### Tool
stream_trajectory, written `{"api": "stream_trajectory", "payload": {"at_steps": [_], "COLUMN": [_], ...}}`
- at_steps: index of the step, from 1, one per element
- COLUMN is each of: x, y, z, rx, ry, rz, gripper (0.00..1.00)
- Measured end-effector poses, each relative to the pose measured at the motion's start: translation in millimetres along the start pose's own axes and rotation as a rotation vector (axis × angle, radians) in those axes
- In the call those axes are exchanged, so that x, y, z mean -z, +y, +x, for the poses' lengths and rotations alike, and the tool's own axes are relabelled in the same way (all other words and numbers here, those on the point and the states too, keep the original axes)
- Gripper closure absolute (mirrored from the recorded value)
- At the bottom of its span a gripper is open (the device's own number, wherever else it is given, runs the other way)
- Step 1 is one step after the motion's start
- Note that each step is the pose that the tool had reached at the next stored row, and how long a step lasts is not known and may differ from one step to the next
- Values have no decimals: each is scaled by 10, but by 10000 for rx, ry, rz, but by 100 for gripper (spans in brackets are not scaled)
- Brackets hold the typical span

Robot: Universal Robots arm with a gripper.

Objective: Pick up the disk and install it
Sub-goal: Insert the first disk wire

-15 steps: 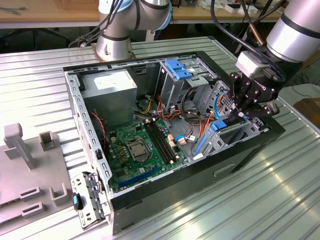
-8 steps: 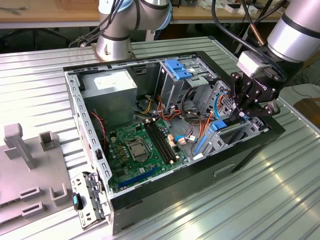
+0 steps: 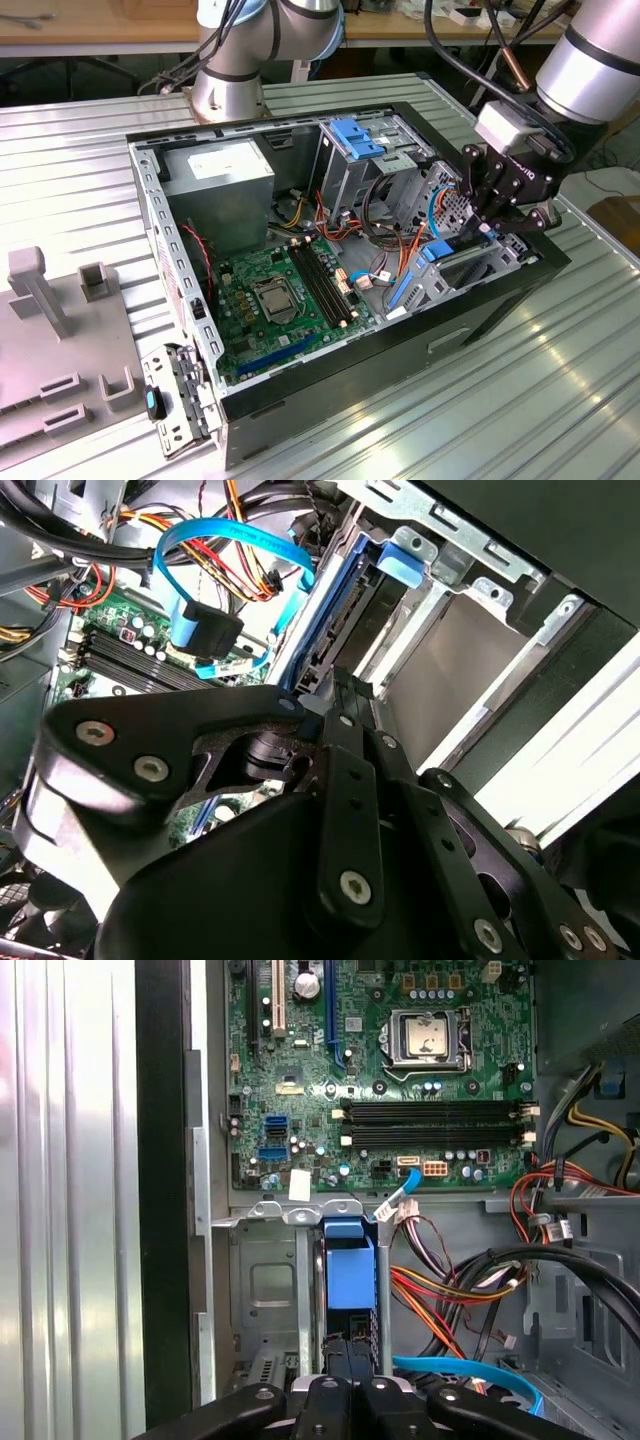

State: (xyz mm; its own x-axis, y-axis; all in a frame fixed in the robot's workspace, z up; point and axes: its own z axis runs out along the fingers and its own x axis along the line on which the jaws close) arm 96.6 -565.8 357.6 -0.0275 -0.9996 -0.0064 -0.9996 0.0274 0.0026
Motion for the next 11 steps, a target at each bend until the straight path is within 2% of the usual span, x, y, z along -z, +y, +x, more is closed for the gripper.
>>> {"api": "stream_trajectory", "payload": {"at_steps": [4, 8, 11], "x": [137, 161, 162], "y": [0, 0, 0], "z": [-1, -1, -1], "rx": [0, 145, 648], "ry": [1, 12, 27], "rz": [0, 0, -3], "gripper": [89, 89, 89]}}
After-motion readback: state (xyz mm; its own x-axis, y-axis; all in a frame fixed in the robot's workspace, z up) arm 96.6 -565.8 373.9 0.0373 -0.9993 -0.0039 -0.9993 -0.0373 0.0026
